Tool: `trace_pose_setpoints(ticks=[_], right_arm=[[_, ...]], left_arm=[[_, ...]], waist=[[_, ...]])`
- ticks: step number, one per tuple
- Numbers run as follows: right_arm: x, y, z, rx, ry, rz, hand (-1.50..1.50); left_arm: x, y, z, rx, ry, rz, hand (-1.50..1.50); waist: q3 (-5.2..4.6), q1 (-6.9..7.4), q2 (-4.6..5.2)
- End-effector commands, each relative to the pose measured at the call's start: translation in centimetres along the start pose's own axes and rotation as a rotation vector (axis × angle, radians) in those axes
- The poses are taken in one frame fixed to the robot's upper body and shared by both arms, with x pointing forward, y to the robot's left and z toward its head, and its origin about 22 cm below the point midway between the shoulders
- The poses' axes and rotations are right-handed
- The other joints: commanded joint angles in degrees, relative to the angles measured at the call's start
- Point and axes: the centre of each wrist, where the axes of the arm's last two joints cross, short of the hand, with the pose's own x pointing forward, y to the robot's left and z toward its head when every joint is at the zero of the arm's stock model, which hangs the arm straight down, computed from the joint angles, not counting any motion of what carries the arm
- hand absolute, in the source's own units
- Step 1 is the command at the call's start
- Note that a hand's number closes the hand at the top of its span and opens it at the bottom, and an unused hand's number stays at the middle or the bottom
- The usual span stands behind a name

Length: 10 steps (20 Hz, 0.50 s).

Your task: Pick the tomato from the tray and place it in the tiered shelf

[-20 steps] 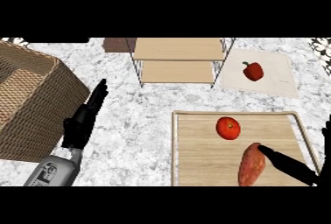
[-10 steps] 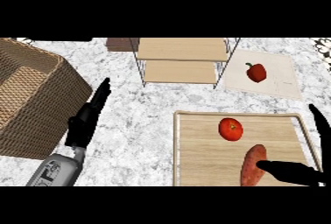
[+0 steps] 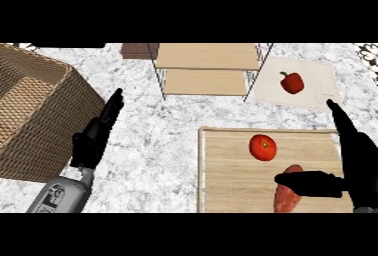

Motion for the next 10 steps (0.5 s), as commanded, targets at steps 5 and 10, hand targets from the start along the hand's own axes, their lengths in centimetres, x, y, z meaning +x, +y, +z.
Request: trace_pose_setpoints(ticks=[5, 10], right_arm=[[3.4, 2.5, -0.1, -0.004, 0.173, 0.056, -1.50], [4.1, 4.1, -0.4, -0.023, 0.185, 0.053, -1.50]], left_arm=[[-1.3, -2.2, 0.2, -0.009, -0.006, 0.001, 0.00], [0.3, 0.0, -0.1, 0.001, 0.000, 0.001, 0.00]], waist=[[0.02, -0.53, 0.12], [0.12, -0.54, 0.01]])
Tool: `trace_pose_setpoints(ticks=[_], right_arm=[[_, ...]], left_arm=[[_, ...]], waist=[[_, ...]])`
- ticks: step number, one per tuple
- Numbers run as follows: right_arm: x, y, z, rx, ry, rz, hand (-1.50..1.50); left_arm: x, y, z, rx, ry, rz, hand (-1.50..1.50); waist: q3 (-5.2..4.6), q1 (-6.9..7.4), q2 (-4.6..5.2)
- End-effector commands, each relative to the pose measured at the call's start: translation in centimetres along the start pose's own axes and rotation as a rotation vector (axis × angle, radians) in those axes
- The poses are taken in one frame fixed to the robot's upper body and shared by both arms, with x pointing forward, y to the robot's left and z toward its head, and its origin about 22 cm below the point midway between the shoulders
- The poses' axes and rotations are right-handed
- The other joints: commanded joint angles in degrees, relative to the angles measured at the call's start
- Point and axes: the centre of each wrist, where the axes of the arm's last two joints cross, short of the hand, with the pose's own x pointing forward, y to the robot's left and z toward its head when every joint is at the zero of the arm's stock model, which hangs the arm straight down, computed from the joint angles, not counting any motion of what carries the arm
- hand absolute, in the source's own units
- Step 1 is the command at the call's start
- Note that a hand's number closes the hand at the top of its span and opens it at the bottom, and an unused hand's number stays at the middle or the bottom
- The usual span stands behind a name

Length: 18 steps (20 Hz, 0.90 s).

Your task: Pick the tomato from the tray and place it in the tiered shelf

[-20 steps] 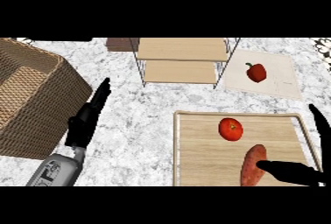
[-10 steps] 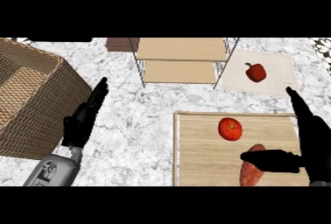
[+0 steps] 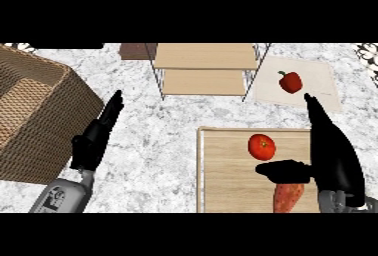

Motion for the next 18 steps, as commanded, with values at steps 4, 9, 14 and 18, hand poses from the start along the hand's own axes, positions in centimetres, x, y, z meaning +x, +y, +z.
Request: trace_pose_setpoints(ticks=[4, 9, 14, 18], right_arm=[[3.1, 0.8, 0.5, 0.025, 0.193, 0.014, -1.50], [3.8, 2.2, 0.0, 0.022, 0.232, 0.038, -1.50], [1.7, 3.5, 0.0, 0.026, 0.243, 0.039, -1.50], [2.2, 4.7, -1.5, 0.035, 0.273, 0.058, -1.50]], left_arm=[[-0.1, 1.4, 0.3, -0.004, 0.007, -0.003, 0.00], [-0.4, -0.7, -0.3, -0.011, 0.010, 0.008, 0.00], [-0.2, 1.6, -0.6, 0.003, 0.002, 0.010, 0.00], [-1.4, 0.4, -0.8, -0.007, 0.004, -0.002, 0.00]], waist=[[0.02, -0.22, -0.05], [0.04, -0.43, 0.01], [0.09, -0.76, 0.01], [0.08, -0.71, 0.19]])
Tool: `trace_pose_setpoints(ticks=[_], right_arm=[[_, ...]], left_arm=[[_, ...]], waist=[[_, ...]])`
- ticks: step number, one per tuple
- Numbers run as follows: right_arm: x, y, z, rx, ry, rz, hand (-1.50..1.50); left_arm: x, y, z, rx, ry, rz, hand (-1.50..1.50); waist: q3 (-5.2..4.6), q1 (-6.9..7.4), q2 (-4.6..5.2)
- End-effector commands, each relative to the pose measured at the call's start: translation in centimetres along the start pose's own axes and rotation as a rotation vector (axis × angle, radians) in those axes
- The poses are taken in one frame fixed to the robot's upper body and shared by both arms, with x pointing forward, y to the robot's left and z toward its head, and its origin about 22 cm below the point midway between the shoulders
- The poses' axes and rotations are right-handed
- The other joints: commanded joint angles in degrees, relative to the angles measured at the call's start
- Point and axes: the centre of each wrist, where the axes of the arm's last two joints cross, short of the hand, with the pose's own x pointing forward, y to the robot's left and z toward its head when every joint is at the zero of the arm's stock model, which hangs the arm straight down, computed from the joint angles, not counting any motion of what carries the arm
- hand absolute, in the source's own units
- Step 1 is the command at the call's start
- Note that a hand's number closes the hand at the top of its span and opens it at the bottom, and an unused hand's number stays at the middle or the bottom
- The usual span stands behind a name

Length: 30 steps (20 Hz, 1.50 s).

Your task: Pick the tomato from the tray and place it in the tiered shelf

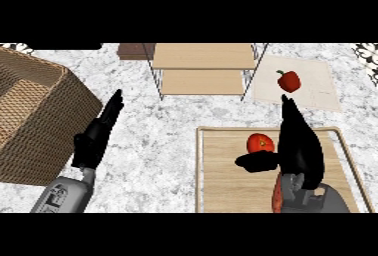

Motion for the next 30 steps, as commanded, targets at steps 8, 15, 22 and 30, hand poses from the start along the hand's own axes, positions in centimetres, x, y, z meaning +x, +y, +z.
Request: trace_pose_setpoints(ticks=[8, 15, 22, 30], right_arm=[[0.8, 1.6, 0.1, 0.025, 0.215, 0.067, -1.50], [0.4, 2.2, -0.8, 0.016, 0.228, 0.080, -1.50], [-2.4, 2.6, -4.2, 0.037, 0.248, 0.101, -1.50], [-2.8, 4.7, -2.3, 0.065, 0.242, 0.076, -1.50]], left_arm=[[1.2, -0.9, -0.2, 0.005, 0.004, -0.011, 0.00], [0.8, 0.5, -1.1, 0.008, -0.008, 0.007, 0.00], [1.9, 0.1, -1.1, 0.017, 0.000, -0.007, 0.00], [1.1, 1.4, 0.9, -0.005, 0.003, 0.014, 0.00]], waist=[[0.04, 0.14, -0.07], [0.03, -0.12, 0.03], [0.07, -0.03, 0.06], [0.07, 0.16, -0.04]])
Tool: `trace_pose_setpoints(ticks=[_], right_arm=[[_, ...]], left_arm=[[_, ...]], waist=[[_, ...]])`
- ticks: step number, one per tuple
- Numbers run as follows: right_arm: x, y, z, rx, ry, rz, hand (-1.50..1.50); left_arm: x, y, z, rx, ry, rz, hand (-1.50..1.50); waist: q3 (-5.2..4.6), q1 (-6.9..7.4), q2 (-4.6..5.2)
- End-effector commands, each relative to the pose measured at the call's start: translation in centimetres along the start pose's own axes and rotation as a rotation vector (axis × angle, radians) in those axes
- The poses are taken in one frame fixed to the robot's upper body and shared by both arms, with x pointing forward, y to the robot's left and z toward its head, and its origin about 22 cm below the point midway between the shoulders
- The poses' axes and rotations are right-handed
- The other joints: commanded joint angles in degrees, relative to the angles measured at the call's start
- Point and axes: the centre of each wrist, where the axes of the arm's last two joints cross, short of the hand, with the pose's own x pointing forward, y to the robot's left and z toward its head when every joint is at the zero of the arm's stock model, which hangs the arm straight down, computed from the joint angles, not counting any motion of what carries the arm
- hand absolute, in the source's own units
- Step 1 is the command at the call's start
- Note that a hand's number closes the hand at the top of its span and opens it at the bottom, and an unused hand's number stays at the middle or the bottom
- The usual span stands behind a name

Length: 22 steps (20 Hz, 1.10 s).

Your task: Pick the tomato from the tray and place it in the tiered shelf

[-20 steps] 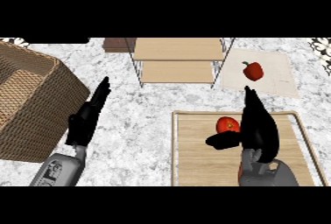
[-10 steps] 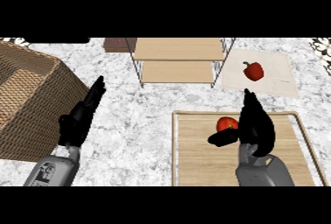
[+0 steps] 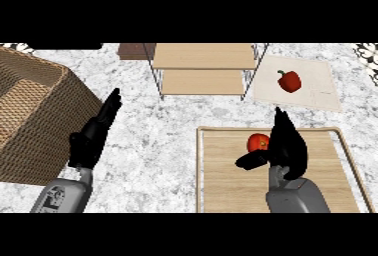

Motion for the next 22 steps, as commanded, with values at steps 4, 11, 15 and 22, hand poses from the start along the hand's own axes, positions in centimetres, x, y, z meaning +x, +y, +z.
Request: trace_pose_setpoints(ticks=[4, 11, 15, 22], right_arm=[[-0.2, 2.4, -0.4, 0.016, 0.101, -0.025, -1.50], [-1.1, 1.9, -0.3, 0.076, 0.064, 0.081, 1.50], [-1.1, 2.2, -0.1, 0.014, 0.015, 0.130, 1.50], [2.0, 5.3, 2.9, 0.008, -0.090, 0.114, 1.50]], left_arm=[[0.3, 0.0, 0.3, 0.003, -0.005, 0.010, 0.00], [0.3, -0.7, 1.1, 0.018, 0.000, -0.002, 0.00], [-0.3, -1.0, -0.2, -0.001, 0.002, -0.009, 0.00], [0.7, -1.8, -1.2, -0.003, -0.006, -0.019, 0.00]], waist=[[0.01, 0.17, 0.03], [0.01, 0.01, -0.03], [0.00, -0.12, -0.01], [0.01, 0.29, 0.06]])
